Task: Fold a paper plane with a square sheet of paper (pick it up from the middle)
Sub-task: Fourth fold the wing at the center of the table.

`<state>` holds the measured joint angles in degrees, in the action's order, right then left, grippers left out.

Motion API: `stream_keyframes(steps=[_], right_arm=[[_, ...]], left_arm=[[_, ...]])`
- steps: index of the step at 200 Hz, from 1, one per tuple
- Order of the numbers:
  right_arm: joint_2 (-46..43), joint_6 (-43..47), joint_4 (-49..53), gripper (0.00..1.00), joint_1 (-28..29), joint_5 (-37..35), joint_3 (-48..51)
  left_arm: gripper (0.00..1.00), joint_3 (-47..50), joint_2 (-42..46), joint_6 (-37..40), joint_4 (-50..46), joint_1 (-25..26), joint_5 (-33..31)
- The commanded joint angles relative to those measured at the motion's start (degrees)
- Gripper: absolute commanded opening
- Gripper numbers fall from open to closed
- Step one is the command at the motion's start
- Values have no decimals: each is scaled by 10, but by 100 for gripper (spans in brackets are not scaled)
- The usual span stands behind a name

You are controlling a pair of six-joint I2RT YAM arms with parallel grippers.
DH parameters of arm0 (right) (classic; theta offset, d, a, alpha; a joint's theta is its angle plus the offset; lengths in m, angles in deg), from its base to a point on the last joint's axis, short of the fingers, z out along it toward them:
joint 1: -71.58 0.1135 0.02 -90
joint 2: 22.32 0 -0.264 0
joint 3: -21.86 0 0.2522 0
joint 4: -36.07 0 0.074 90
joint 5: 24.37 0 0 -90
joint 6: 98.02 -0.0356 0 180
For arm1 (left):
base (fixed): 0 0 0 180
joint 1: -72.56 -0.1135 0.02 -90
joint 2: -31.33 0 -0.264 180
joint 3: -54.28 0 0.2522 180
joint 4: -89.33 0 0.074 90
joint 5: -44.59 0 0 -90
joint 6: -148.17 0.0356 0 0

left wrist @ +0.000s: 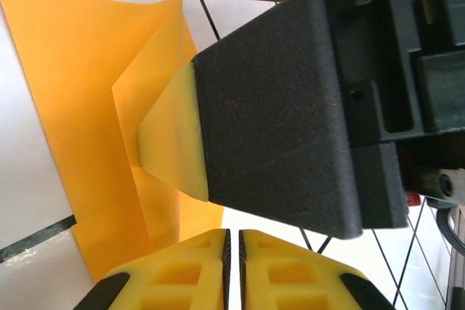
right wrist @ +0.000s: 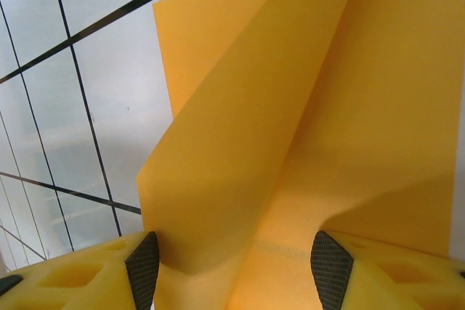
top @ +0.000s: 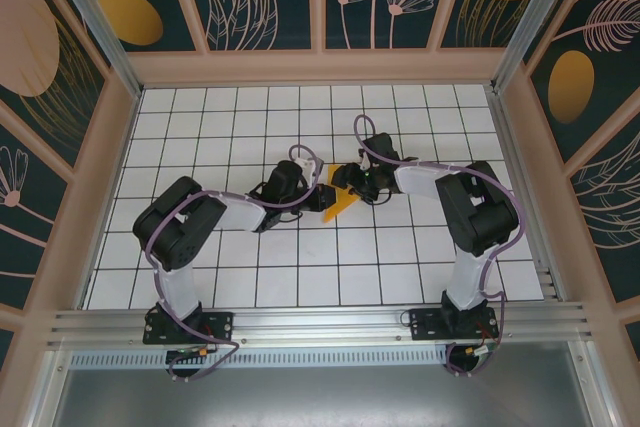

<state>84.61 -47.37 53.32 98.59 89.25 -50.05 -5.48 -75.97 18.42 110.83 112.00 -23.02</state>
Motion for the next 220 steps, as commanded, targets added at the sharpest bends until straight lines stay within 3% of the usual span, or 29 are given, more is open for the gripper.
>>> stream_keyframes(steps=[1, 98, 178, 220], right_arm=[[67, 27, 39, 63, -2, -84, 23], [35, 43, -7, 65, -14, -32, 45], [61, 43, 44, 55, -16, -80, 23], [90, 43, 66, 55, -14, -95, 6]], left_arm=[[15, -13, -17, 2, -21, 3, -6], [11, -12, -21, 7, -56, 3, -44], [10, -11, -19, 4, -52, 3, -39], [18, 2, 17, -1, -38, 3, -31]])
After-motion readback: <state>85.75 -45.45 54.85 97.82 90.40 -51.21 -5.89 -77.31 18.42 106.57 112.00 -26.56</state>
